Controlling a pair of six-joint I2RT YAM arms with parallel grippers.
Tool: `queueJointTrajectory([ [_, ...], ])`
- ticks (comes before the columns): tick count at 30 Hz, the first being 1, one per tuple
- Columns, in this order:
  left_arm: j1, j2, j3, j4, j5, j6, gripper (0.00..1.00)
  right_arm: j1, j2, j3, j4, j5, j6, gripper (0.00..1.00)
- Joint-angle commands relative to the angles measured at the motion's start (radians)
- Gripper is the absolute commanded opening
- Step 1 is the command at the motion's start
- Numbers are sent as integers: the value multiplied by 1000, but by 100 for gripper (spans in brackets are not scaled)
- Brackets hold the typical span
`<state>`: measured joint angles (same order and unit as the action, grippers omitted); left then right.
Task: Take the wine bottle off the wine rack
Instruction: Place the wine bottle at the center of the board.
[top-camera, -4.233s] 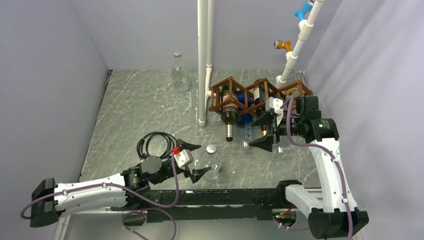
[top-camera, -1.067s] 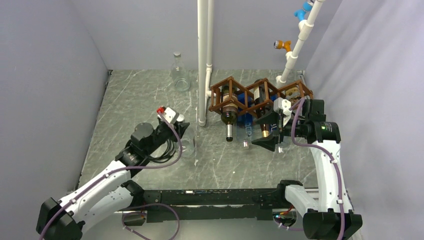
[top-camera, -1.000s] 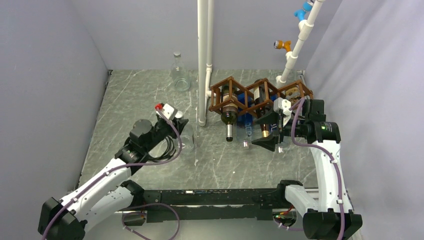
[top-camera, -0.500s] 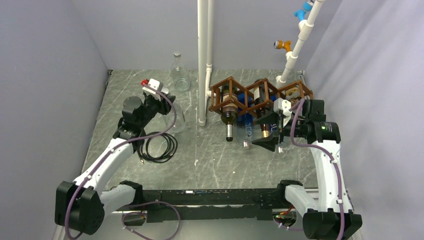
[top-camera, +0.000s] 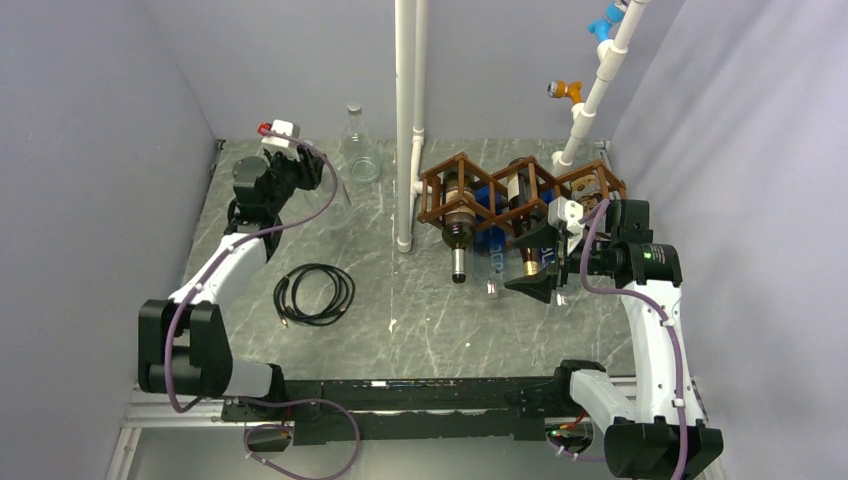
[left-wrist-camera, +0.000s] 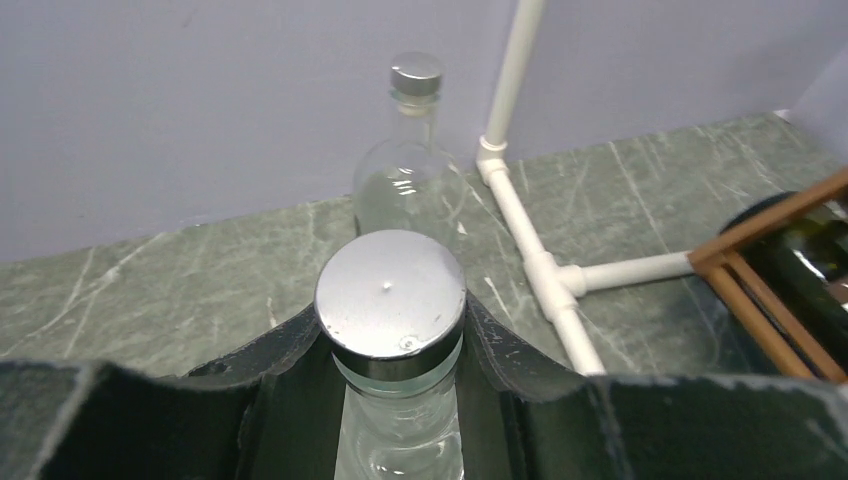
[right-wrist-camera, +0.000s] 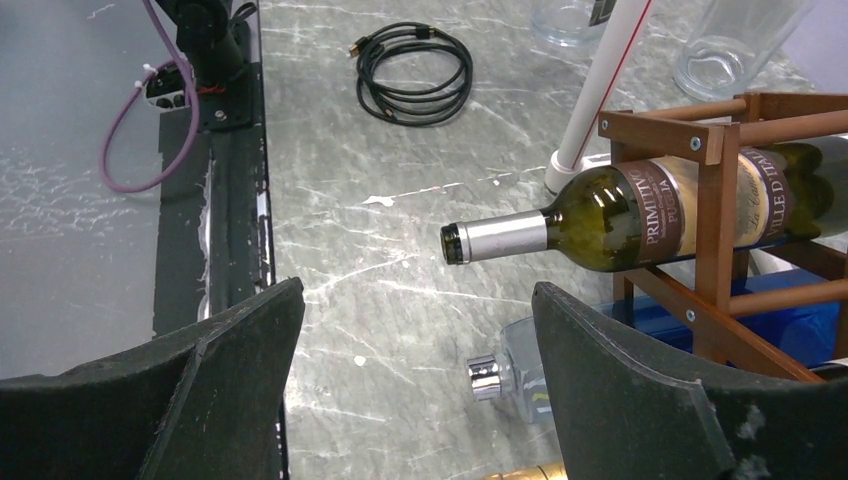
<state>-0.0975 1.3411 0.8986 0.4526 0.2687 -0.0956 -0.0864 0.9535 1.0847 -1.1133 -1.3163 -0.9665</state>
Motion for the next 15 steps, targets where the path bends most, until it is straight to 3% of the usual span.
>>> queueJointTrajectory([
  [1,40,31,129,300,36,-11,0,-11,-2,8,-8,-28,-41,87],
  [7,56,141,213,312,20,59,0,-20,1,7,-10,-31,-43,87],
  [15,77,281,326,354,25,41,0,-41,3,9,-21,-42,-51,87],
])
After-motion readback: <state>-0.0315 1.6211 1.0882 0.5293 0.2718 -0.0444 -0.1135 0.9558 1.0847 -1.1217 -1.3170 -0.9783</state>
